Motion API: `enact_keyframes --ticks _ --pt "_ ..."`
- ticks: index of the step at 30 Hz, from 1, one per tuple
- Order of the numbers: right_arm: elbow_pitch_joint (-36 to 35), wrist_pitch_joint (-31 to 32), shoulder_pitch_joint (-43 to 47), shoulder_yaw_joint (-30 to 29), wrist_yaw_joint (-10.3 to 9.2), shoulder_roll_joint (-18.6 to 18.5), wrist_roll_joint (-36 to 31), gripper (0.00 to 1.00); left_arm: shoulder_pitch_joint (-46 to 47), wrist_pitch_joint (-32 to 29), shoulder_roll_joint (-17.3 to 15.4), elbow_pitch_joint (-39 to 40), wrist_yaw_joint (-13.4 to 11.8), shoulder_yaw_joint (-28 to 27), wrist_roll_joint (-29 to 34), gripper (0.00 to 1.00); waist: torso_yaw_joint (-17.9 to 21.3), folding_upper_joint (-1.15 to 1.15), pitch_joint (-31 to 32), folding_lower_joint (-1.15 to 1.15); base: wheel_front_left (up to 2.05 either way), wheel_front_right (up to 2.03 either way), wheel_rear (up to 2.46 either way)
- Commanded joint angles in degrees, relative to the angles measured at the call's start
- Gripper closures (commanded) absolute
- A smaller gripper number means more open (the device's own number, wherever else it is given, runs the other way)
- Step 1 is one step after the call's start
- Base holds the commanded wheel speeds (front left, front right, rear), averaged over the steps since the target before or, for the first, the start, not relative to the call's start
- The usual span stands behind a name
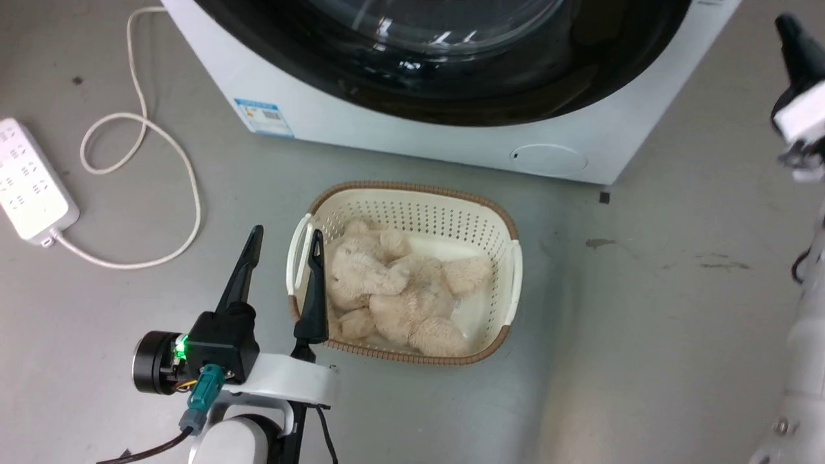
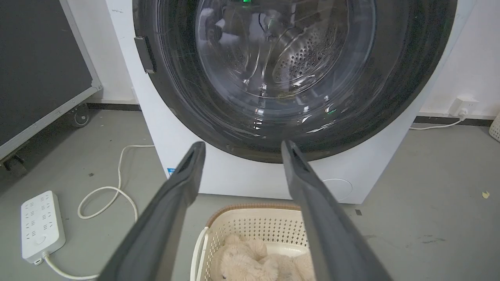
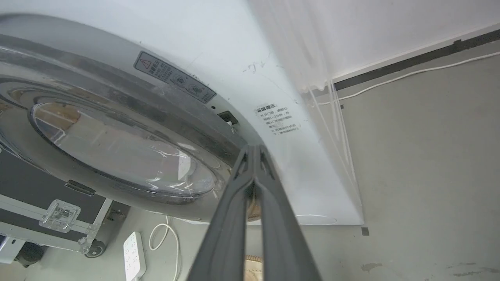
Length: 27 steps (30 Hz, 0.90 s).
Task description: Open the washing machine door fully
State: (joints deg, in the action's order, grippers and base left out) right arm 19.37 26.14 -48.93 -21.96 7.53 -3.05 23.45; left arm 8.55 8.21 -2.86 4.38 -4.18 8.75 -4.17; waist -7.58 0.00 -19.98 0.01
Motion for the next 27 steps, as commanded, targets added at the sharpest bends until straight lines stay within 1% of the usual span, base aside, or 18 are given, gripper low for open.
enact_keyframes --ticks 1,7,9,10,13,19,27 --pt "1.09 0.92 -2.65 -0.88 -0.02 0.14 0.48 1.0 1.04 0.71 -0.01 0.47 -0.54 0.35 -0.31 0.0 -0.53 0.0 -0.69 -0.01 0.0 0.0 0.0" --pt "6.98 5.78 -9.64 -6.61 -0.02 0.15 -0.45 1.0 2.12 1.43 -0.01 1.47 -1.08 1.22 -0.75 0.0 -1.86 0.0 -2.7 -0.01 0.0 0.0 0.0" --pt "8.95 8.13 -12.08 -8.32 -0.02 0.15 -1.09 1.0 2.4 1.67 -0.01 2.07 -1.28 1.57 -0.99 0.0 -2.33 0.0 -3.35 -0.01 0.0 0.0 0.0" --pt "11.29 11.39 -15.63 -11.14 -0.02 0.15 -1.61 1.0 2.65 2.03 -0.01 2.69 -1.65 2.13 -1.23 0.0 -2.98 0.0 -4.24 -0.01 0.0 0.0 0.0" --pt "13.28 13.56 -19.22 -14.05 -0.02 0.15 -1.97 1.0 2.92 2.39 -0.01 2.99 -1.94 2.57 -1.42 0.0 -3.6 0.0 -5.13 -0.01 0.0 0.0 0.0" --pt "16.57 17.88 -25.06 -18.55 -0.03 0.15 -2.98 1.0 3.68 3.11 -0.01 3.26 -2.42 3.36 -1.93 0.0 -4.75 0.0 -6.58 -0.01 0.0 0.0 0.0" --pt "20.28 22.82 -31.53 -21.97 -0.03 0.16 -2.78 1.0 4.54 4.07 -0.01 3.67 -3.26 4.65 -2.63 0.0 -5.88 0.0 -8.36 -0.01 0.0 0.0 0.0"
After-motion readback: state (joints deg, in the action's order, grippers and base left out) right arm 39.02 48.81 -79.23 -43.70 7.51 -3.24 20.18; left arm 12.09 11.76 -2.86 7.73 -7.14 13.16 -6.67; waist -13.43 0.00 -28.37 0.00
